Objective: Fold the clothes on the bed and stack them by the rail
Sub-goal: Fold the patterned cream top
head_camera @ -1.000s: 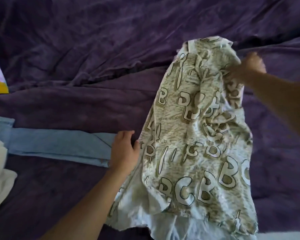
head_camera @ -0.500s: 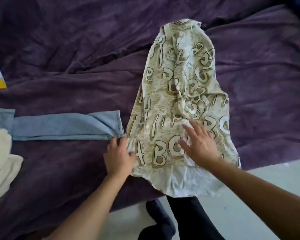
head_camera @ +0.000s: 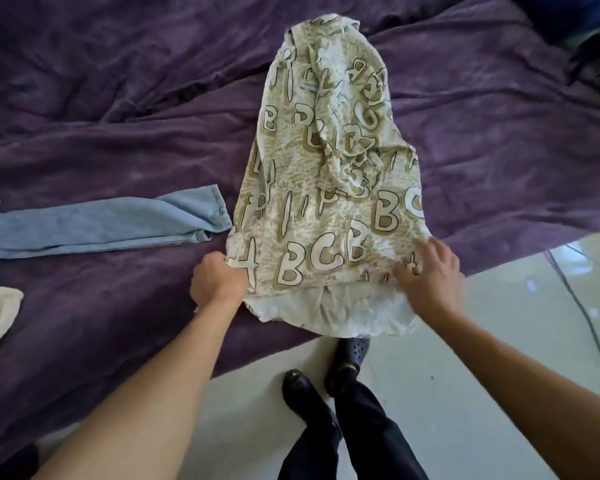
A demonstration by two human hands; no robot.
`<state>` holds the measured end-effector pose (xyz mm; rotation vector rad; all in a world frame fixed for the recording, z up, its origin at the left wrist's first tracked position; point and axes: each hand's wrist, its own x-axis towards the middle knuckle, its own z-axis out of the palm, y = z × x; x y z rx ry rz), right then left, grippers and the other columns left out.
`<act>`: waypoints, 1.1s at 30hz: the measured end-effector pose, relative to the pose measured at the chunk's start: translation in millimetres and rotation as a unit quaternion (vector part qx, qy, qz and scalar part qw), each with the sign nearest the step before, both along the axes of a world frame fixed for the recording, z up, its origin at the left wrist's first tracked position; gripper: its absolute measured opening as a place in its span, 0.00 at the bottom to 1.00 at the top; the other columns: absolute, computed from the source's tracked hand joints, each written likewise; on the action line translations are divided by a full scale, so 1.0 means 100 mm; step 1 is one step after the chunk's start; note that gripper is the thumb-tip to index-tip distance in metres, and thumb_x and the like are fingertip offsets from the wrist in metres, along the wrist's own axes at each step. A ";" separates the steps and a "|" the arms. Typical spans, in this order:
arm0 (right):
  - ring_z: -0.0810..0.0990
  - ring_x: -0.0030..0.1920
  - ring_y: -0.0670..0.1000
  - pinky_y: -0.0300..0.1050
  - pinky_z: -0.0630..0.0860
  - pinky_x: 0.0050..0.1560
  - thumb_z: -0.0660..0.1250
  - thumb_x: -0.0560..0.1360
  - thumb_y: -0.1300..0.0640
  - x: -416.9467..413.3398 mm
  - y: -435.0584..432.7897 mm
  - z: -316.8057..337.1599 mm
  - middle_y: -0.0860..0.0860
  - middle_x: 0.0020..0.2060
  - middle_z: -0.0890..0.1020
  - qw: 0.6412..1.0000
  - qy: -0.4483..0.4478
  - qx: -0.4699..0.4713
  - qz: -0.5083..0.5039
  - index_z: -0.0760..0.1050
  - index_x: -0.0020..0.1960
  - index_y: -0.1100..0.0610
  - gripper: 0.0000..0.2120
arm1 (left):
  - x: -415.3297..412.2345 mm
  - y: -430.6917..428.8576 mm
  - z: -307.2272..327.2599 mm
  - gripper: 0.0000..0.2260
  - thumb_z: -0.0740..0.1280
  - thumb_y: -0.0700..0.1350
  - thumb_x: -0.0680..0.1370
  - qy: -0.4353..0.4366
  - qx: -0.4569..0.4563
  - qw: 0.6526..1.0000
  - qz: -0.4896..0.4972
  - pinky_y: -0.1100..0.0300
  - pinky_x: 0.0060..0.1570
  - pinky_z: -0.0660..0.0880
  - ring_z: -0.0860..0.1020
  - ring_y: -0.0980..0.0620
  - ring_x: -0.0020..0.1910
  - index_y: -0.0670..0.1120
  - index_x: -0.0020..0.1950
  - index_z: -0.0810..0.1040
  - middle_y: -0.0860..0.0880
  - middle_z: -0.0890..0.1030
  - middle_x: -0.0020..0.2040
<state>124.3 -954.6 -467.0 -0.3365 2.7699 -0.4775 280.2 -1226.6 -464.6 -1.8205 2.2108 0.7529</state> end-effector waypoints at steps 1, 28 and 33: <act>0.66 0.68 0.60 0.56 0.65 0.65 0.69 0.72 0.44 -0.17 0.08 -0.01 0.56 0.69 0.68 0.997 -0.047 0.029 -0.061 0.66 0.70 0.54 0.31 | 0.01 -0.02 0.03 0.05 0.67 0.40 0.70 0.025 -0.039 0.999 -0.018 0.52 0.40 0.73 0.78 0.38 0.47 0.44 0.46 0.78 0.42 0.81 0.49; 0.78 0.44 0.49 0.41 0.73 0.44 0.70 0.74 0.50 0.15 0.65 -0.11 0.52 0.45 0.83 0.870 -0.326 -0.253 -0.270 0.81 0.48 0.56 0.10 | 0.22 1.14 -0.33 0.43 0.62 0.65 0.72 -0.032 -0.012 0.777 -0.628 0.46 0.73 0.43 0.43 0.46 0.77 0.56 0.77 0.38 0.48 0.42 0.79; 0.80 0.36 0.54 0.47 0.80 0.38 0.67 0.76 0.56 -0.09 0.29 0.30 0.56 0.38 0.81 0.773 -0.415 -0.359 -0.319 0.79 0.49 0.62 0.09 | 0.12 1.20 -0.34 0.42 0.65 0.63 0.72 -0.059 -0.046 0.787 -0.612 0.46 0.73 0.39 0.44 0.46 0.77 0.52 0.78 0.48 0.48 0.48 0.78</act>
